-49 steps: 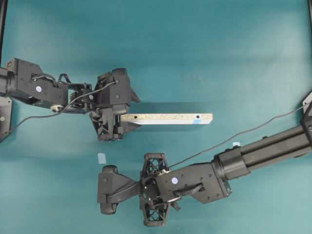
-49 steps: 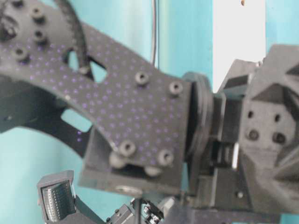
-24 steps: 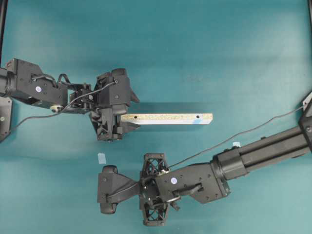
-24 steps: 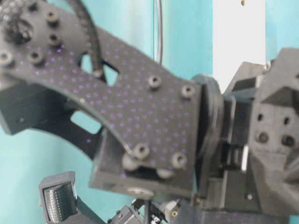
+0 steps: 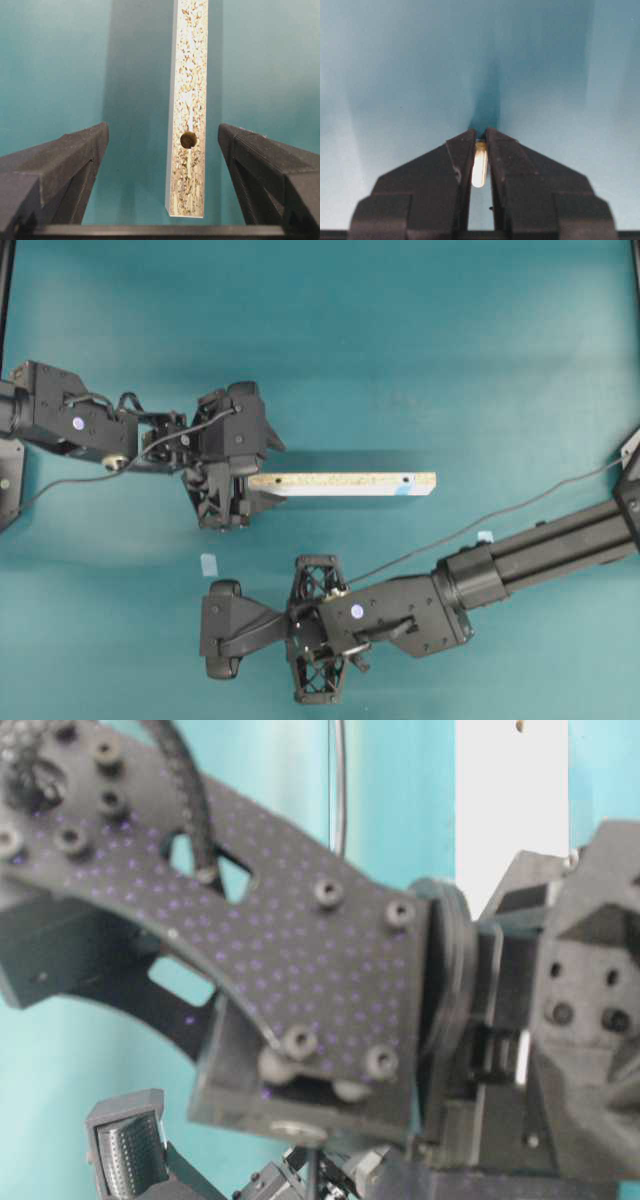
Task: Insert the rod into the hole on the wooden board.
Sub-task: 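Lower the right gripper over the wooden peg and close on it, then lift the peg with the right gripper and swing it toward the board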
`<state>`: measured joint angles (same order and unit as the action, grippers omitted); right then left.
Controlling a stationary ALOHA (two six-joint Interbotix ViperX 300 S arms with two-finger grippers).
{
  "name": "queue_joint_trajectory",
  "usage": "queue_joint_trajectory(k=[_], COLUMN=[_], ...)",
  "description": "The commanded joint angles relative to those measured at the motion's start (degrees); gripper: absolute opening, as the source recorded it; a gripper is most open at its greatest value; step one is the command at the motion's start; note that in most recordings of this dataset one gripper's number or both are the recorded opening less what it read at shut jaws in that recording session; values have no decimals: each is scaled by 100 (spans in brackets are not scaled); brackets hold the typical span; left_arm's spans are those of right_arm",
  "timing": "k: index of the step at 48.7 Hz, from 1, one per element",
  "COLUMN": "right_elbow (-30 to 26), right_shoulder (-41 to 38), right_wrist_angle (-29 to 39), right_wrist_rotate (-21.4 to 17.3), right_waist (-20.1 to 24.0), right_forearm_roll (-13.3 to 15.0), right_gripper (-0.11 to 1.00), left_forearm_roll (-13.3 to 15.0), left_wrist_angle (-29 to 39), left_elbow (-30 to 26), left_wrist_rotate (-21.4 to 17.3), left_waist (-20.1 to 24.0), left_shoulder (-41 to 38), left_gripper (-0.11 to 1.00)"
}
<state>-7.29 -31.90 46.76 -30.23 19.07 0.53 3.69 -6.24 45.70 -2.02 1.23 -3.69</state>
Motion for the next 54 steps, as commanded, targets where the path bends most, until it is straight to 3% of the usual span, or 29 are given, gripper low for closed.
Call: queue_joint_trajectory(k=[1,15,26,44,54], right_elbow=[-97,-97,-97,-97,316], right_shoulder=[149,369,879,1538,1828], right_wrist_angle=[-26,26,79,290,-88], right_wrist_rotate=[9,9,0,-9,26], right_waist=[18,9,-62,-369,-554], right_forearm_roll=[79,176,404,404,466], right_gripper=[11,10,10,10,10], left_forearm_roll=[0,9,9,0,0], left_wrist_angle=[-53,-44,-44,-44,-132], left_elbow=[-44,-44,-44,0,62], left_wrist_rotate=[18,26,35,193,202], left_waist=[-18,-18,-18,-18,-18], left_shoulder=[97,79,79,79,70], left_gripper=[99,99,99,99,99])
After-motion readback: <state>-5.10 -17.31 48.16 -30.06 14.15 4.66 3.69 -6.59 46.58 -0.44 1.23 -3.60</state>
